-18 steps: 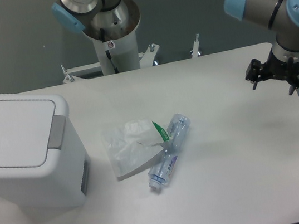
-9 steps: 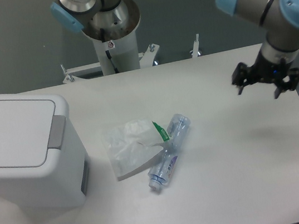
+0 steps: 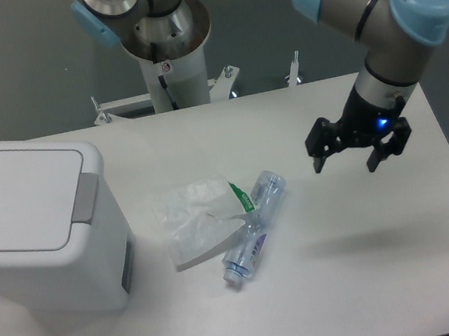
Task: Open the trash can
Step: 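Move the open gripper from its start pose toward the trash bin, then bring the gripper over the trash bin lid's front edge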
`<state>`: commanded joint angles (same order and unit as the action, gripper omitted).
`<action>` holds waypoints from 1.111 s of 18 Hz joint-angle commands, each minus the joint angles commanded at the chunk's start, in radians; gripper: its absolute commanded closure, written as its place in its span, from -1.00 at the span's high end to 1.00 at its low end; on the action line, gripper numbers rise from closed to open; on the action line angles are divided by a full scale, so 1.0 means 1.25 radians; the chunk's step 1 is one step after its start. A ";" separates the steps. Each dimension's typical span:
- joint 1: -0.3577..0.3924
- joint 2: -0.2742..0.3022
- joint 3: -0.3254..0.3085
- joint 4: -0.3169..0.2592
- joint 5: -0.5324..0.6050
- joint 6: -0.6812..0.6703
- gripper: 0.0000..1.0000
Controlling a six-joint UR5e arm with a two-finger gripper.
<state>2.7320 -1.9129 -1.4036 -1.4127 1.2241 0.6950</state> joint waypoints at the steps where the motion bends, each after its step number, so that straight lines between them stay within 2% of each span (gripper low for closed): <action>1: 0.000 0.007 0.000 -0.004 -0.005 -0.012 1.00; 6: -0.006 0.027 -0.004 0.006 -0.081 -0.159 1.00; 10: -0.070 0.032 0.004 0.037 -0.091 -0.225 1.00; 12: -0.102 0.044 0.010 0.039 -0.091 -0.258 1.00; 15: -0.157 0.070 0.007 0.069 -0.091 -0.292 1.00; 20: -0.228 0.113 0.000 0.069 -0.092 -0.297 1.00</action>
<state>2.4469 -1.7719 -1.4036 -1.3269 1.1091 0.3237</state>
